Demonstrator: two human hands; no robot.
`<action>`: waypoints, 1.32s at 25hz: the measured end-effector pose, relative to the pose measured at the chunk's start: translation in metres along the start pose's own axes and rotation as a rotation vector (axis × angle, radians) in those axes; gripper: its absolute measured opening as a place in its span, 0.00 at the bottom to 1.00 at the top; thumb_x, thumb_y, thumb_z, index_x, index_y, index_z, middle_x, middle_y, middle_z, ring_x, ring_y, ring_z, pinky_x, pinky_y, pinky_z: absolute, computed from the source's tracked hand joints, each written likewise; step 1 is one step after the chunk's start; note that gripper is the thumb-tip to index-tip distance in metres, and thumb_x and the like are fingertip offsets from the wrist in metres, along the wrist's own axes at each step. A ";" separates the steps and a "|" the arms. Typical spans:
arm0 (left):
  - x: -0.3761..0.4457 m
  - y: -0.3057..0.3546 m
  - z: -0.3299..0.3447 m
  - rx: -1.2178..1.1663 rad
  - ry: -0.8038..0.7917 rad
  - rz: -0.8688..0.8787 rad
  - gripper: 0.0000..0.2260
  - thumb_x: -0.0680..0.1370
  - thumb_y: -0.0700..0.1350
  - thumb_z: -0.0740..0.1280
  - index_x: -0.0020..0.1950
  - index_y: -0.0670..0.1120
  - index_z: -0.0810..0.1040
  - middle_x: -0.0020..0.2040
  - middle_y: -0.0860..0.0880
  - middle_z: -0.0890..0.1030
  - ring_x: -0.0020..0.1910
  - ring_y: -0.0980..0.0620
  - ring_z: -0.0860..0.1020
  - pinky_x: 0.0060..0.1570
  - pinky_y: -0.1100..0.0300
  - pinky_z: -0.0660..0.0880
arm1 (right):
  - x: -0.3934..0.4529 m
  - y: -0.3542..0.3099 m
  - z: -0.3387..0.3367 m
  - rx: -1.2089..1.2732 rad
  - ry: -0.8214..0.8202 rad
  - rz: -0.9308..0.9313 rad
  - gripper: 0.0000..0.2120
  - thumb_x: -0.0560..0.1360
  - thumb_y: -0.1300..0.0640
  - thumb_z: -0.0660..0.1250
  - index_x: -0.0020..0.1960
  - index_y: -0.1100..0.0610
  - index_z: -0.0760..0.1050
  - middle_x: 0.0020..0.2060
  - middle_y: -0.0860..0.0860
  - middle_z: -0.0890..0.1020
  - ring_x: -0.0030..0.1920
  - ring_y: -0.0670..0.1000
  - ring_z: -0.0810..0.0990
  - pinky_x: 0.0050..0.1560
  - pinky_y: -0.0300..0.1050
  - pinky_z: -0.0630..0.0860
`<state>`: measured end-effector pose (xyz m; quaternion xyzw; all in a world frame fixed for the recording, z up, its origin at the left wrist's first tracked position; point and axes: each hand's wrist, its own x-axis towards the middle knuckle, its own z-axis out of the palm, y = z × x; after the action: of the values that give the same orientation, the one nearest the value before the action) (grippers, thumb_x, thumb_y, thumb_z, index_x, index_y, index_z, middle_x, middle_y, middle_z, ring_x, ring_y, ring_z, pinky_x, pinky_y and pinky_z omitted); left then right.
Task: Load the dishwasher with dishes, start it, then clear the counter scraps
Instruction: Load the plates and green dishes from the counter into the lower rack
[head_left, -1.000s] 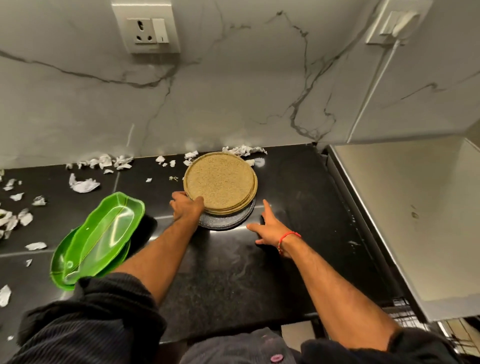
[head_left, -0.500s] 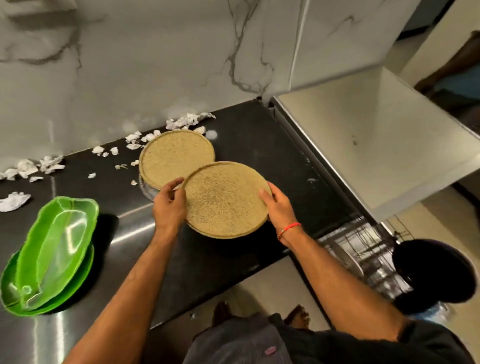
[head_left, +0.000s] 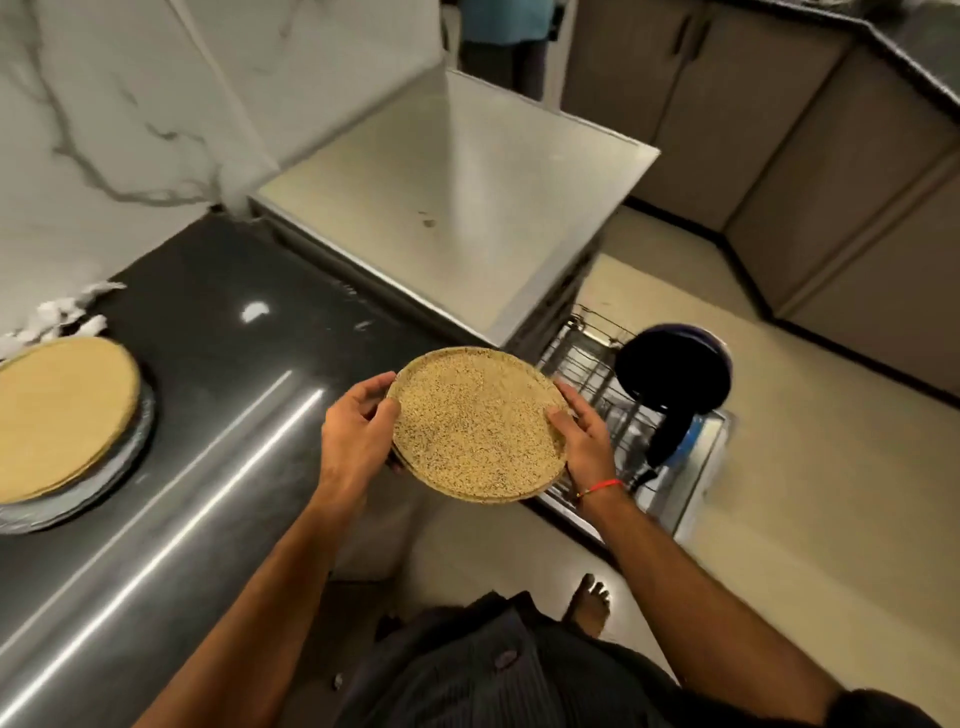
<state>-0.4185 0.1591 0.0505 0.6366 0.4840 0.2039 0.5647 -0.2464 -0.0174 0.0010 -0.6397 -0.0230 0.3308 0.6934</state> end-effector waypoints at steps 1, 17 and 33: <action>-0.004 0.003 0.028 0.037 -0.034 -0.015 0.13 0.80 0.40 0.65 0.63 0.50 0.80 0.42 0.48 0.85 0.28 0.54 0.80 0.23 0.58 0.77 | 0.001 0.002 -0.029 -0.001 0.027 0.014 0.20 0.79 0.66 0.65 0.70 0.58 0.72 0.62 0.56 0.79 0.58 0.54 0.80 0.54 0.43 0.81; 0.064 -0.097 0.262 0.244 -0.102 -0.502 0.11 0.82 0.40 0.63 0.63 0.46 0.79 0.44 0.49 0.80 0.39 0.52 0.78 0.36 0.58 0.78 | 0.083 0.120 -0.193 -0.156 0.140 0.465 0.27 0.74 0.47 0.71 0.71 0.48 0.69 0.65 0.51 0.76 0.61 0.52 0.79 0.65 0.55 0.76; 0.259 -0.326 0.345 0.342 -0.055 -0.767 0.10 0.82 0.40 0.55 0.51 0.48 0.75 0.40 0.48 0.78 0.37 0.51 0.77 0.34 0.59 0.75 | 0.278 0.356 -0.152 -0.334 0.041 0.486 0.38 0.73 0.44 0.70 0.77 0.54 0.60 0.74 0.52 0.66 0.72 0.51 0.68 0.74 0.52 0.65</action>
<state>-0.1504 0.1635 -0.4185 0.5003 0.6975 -0.1213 0.4984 -0.1133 -0.0272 -0.4563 -0.7384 0.0908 0.4658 0.4791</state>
